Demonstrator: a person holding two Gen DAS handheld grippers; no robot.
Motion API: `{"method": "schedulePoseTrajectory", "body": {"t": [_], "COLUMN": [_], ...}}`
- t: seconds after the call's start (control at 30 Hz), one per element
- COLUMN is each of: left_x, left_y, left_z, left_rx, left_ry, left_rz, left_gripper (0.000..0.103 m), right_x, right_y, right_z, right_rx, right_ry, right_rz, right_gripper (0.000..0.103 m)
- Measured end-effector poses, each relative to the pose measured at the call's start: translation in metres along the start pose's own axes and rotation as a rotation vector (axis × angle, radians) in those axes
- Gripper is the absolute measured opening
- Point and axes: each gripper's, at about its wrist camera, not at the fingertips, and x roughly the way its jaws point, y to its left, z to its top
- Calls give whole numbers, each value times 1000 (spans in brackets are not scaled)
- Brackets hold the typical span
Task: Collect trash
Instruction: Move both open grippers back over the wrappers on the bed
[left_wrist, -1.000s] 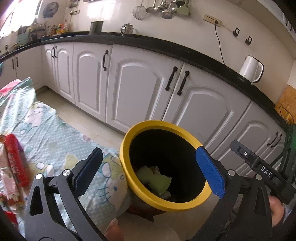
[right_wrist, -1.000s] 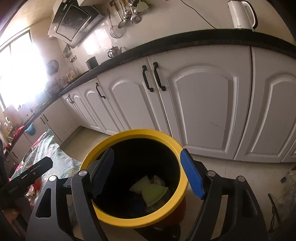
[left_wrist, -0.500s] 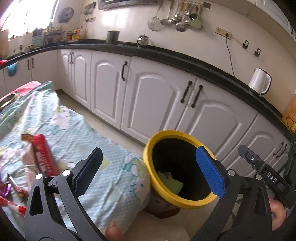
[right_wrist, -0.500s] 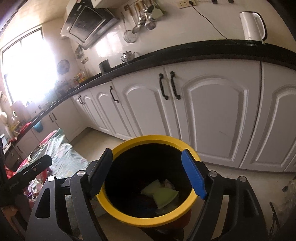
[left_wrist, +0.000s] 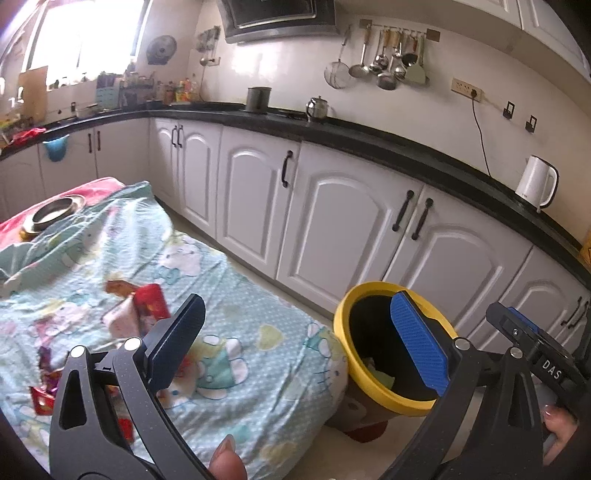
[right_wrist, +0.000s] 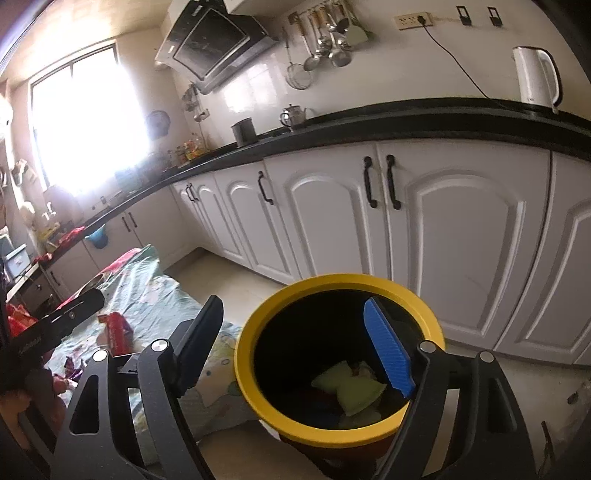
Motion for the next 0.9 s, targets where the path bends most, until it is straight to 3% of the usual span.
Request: {"method": "schedulePoseTrajectory", "body": {"t": [0.9], "left_x": [-46], "left_y": [85], "left_z": [-8], "left_rx": [-95], "left_ry": [-50], "left_rz": [163], "left_gripper": [92], "right_x": [5], "right_y": [96], "right_z": [-14], "right_rx": [-179], "right_ry": [41], "right_rz": [182], "right_gripper": [78]}}
